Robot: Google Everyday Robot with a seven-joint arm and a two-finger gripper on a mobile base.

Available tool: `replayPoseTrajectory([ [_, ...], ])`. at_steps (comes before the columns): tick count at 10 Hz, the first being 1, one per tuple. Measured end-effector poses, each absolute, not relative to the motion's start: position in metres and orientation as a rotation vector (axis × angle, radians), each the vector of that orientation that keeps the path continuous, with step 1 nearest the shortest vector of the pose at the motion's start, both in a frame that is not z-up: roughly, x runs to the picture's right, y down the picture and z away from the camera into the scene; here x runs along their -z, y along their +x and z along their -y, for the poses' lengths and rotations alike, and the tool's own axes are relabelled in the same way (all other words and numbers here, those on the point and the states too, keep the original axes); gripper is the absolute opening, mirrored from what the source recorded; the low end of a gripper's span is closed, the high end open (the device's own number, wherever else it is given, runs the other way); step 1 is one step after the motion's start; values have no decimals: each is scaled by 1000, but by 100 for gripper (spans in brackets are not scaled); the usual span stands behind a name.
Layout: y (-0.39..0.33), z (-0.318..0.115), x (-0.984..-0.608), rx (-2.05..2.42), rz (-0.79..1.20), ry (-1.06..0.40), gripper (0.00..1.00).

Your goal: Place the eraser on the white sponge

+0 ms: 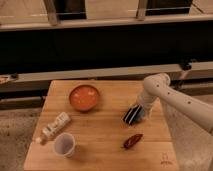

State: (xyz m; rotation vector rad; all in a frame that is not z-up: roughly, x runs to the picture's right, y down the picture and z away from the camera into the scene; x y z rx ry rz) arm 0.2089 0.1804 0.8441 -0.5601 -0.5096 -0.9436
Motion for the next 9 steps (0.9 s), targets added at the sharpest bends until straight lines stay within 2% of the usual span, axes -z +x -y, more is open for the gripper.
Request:
replayPoseTrajectory([
  [9, 197, -180, -841, 962, 597, -539, 80],
])
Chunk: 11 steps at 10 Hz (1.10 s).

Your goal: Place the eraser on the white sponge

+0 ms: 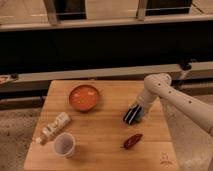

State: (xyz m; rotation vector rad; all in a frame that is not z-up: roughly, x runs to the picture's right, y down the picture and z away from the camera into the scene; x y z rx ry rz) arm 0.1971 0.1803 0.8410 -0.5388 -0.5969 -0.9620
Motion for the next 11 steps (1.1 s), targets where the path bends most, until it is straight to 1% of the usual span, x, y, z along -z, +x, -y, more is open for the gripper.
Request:
replayPoseTrajectory([
  [6, 196, -173, -828, 940, 629, -488, 80],
  [11, 221, -161, -820, 883, 600, -453, 80],
])
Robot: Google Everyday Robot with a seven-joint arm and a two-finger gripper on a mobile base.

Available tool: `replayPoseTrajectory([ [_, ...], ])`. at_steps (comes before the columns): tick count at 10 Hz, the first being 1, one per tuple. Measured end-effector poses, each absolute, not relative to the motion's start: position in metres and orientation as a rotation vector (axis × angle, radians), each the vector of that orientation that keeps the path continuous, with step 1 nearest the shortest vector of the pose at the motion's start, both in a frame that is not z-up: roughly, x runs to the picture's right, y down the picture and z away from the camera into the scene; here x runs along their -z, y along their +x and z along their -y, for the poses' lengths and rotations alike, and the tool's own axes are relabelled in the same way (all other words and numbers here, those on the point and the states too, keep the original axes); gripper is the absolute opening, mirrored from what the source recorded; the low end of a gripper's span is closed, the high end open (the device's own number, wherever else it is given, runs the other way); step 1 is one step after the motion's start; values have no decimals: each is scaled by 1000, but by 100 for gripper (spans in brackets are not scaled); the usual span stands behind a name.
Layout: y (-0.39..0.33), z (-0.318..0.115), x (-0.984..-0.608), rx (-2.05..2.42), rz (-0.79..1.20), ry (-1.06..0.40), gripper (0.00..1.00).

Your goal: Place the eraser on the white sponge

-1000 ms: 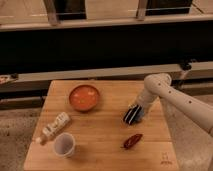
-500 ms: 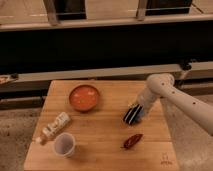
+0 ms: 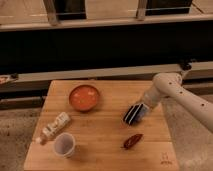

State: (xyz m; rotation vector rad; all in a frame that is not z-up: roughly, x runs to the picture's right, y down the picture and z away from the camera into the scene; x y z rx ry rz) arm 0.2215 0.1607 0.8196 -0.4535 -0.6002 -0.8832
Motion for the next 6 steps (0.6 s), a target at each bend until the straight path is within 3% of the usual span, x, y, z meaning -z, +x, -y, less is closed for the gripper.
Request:
replayPoseTrajectory([
  [6, 262, -158, -827, 773, 548, -454, 80],
])
